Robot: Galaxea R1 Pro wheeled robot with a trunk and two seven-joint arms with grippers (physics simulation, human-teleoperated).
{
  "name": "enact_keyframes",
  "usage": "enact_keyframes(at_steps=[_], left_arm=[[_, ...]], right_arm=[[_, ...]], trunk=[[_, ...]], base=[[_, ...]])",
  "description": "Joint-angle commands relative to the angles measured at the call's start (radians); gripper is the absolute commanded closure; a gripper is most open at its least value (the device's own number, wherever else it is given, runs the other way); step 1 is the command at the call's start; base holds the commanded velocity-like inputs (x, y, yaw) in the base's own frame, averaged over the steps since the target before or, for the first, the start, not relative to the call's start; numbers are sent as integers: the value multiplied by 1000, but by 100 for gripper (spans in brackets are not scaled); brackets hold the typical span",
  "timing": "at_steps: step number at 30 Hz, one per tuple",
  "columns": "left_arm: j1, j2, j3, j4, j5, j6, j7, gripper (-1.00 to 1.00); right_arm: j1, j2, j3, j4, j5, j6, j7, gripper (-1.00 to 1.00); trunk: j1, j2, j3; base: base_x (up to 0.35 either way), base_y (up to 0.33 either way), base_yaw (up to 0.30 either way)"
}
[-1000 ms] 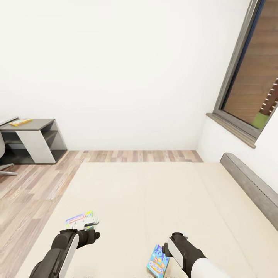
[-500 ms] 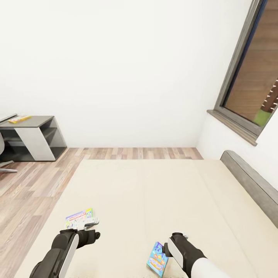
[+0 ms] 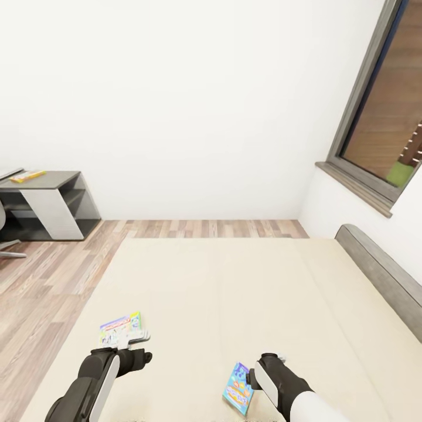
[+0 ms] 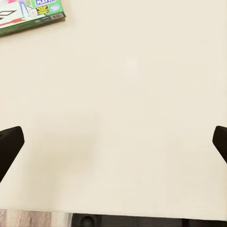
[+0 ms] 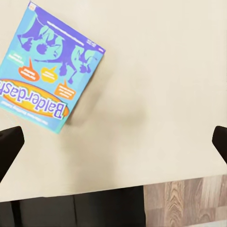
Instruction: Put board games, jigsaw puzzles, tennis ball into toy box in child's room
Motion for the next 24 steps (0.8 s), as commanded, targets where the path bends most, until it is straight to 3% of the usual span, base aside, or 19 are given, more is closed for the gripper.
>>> enact_keyframes(at_steps=[1,24], left_arm=[[-1,-1,3,-1,8,5,1,-100],[-1,-1,3,-1,7,4,2,-100]], right_arm=[[-1,-1,8,-2,-10,5,-8,-100],[-1,-1,9,-2,-8,3,-8,-100]], trunk=[[1,-2,-4],[1,-2,-42]], base=[[0,0,0],[0,0,0]])
